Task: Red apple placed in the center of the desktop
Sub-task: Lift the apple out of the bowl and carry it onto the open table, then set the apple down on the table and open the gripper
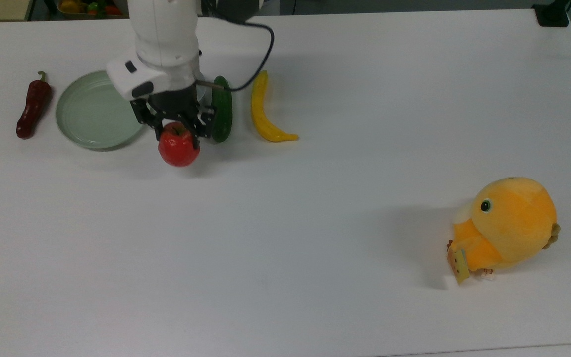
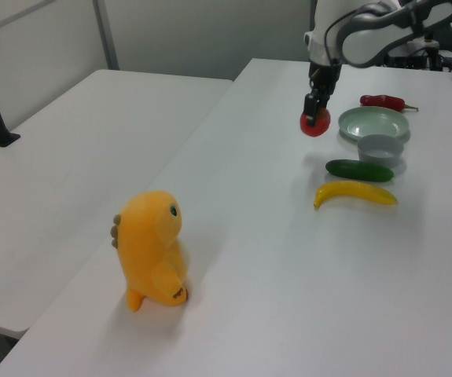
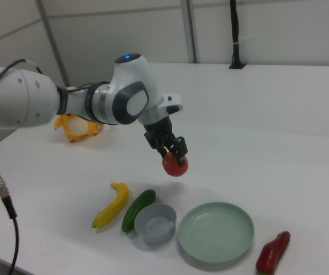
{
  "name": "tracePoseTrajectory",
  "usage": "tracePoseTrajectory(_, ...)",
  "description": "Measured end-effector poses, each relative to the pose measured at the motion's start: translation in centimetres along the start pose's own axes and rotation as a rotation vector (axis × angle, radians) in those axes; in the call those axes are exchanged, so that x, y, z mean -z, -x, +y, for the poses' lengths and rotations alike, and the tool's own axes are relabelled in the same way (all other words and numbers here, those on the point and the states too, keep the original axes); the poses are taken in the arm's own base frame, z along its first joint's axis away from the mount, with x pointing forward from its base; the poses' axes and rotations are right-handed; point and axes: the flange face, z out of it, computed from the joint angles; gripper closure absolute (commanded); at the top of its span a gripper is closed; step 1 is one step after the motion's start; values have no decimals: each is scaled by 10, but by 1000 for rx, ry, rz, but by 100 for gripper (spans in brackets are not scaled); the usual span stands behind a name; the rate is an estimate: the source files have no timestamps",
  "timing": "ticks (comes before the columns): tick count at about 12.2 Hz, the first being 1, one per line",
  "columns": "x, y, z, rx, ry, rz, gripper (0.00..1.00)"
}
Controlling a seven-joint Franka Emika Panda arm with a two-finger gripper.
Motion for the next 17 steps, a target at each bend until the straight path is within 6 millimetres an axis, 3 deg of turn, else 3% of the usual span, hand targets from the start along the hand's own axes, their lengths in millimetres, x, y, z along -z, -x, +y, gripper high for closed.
tracePoseTrajectory(5, -48, -20, -46, -82, 8, -20, 60)
tracePoseTrajectory(6, -51, -24, -52, -84, 8, -17, 57)
tracePoseTrajectory(8, -50, -26, -61, -79, 1, -12, 22)
tracePoseTrajectory(14, -52, -25, -65, -74, -2, -16, 13)
tracePoseTrajectory(15, -53, -25, -65, -74, -2, -17, 3)
tracePoseTrajectory(17, -54, -25, -66, -74, -1, -18, 0)
